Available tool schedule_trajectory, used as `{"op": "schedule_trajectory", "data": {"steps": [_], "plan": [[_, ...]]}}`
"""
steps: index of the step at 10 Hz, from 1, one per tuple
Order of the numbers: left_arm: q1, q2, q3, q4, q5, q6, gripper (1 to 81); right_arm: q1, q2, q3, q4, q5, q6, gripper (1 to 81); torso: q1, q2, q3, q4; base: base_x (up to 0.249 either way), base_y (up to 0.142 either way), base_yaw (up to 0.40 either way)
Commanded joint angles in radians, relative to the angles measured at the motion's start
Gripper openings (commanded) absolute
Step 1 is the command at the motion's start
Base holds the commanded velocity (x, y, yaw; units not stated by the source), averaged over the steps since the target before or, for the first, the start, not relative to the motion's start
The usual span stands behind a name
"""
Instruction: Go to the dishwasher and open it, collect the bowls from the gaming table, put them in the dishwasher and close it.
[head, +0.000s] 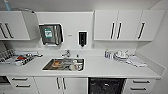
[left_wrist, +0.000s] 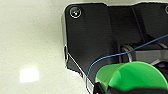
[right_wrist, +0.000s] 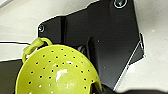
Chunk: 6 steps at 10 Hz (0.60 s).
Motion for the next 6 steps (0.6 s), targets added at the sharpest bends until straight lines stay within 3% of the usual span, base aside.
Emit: {"op": "schedule_trajectory", "data": {"steps": [1,4,6], "plan": [[-0.050,-0.012,-0.005,0.009,0.057,0.005,1.0,0.049,-0.021,0.008,-0.003,-0.056,-0.003,1.0,0.001,0.000,0.000,0.000,0.164,-0.076,0.000],[-0.050,-0.012,-0.005,0.009,0.057,0.004,1.0,0.050,-0.021,0.007,-0.002,-0.056,-0.003,1.0,0.001,0.000,0.000,0.000,0.134,-0.050,0.000],[-0.050,-0.012,-0.003,0.007,0.057,0.004,1.0,0.051,-0.021,0.005,-0.002,-0.056,-0.001,1.0,0.002,0.001,0.000,0.000,0.000,0.000,0.000]]}}
